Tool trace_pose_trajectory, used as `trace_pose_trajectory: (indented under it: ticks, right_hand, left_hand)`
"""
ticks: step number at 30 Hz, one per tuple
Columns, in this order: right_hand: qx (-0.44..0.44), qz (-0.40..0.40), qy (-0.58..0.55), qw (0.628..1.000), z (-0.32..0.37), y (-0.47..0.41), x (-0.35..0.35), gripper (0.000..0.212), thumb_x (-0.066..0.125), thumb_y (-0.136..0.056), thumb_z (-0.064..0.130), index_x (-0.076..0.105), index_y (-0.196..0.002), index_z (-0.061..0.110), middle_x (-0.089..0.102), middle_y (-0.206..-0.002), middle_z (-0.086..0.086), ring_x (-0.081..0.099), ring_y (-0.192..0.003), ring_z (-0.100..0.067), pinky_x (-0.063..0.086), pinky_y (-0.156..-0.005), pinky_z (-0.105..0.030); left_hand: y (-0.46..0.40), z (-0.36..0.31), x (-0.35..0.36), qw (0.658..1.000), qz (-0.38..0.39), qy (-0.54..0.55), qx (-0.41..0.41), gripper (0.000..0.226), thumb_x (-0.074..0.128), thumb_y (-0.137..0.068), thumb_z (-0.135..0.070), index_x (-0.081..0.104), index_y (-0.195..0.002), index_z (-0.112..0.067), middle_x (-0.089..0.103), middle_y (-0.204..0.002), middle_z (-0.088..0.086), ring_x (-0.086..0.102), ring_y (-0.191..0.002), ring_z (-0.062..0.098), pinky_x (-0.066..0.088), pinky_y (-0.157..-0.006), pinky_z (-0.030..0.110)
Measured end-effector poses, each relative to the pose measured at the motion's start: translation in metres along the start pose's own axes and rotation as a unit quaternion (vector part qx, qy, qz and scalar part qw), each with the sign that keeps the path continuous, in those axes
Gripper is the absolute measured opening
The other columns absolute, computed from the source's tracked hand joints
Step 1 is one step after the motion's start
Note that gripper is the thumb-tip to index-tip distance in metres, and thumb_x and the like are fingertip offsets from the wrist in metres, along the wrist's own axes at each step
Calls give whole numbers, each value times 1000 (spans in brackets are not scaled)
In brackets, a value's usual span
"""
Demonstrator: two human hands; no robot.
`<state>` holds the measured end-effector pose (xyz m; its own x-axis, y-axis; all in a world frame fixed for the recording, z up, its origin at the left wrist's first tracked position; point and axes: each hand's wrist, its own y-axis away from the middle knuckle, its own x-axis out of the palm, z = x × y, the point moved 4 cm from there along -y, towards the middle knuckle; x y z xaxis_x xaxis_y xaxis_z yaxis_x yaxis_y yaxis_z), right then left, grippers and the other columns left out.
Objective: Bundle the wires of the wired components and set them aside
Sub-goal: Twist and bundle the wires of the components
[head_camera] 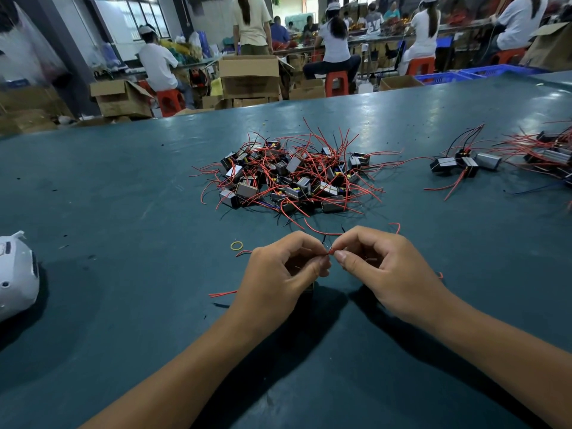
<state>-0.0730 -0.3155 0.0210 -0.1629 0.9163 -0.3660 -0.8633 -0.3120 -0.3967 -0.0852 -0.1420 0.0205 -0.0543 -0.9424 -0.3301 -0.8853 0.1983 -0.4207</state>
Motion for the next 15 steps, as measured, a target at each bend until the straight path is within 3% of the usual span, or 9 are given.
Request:
trace_pose_trajectory:
  ticks: [10, 13, 15]
  right_hand:
    - [1, -16, -6, 1000, 2, 0, 1, 10, 68, -92, 21, 69, -87, 29, 65, -74, -6, 58, -70, -35, 50, -67, -52]
    - [0, -25, -21, 999, 3, 0, 0, 9, 67, -91, 21, 68, -86, 28, 62, -72, -5, 55, -65, -26, 47, -61, -39]
    - [2, -20, -44, 999, 4, -1, 0, 9, 66, -91, 20, 69, -86, 26, 59, -68, 0, 49, -60, -9, 40, -55, -22]
  left_hand:
    - [0, 0, -1, 999, -12, 22, -19, 7, 69, -91, -13, 67, -90, -19, 74, -80, 5, 74, -75, 19, 62, -74, 39]
    - [-1, 1, -1, 999, -19, 26, -33, 8, 70, -91, -9, 67, -90, -16, 74, -80, 5, 74, -75, 20, 62, -74, 38]
    - [-1, 2, -1, 998, -24, 36, -45, 9, 70, -91, -6, 67, -91, -14, 74, -81, 6, 75, -75, 20, 62, -74, 35]
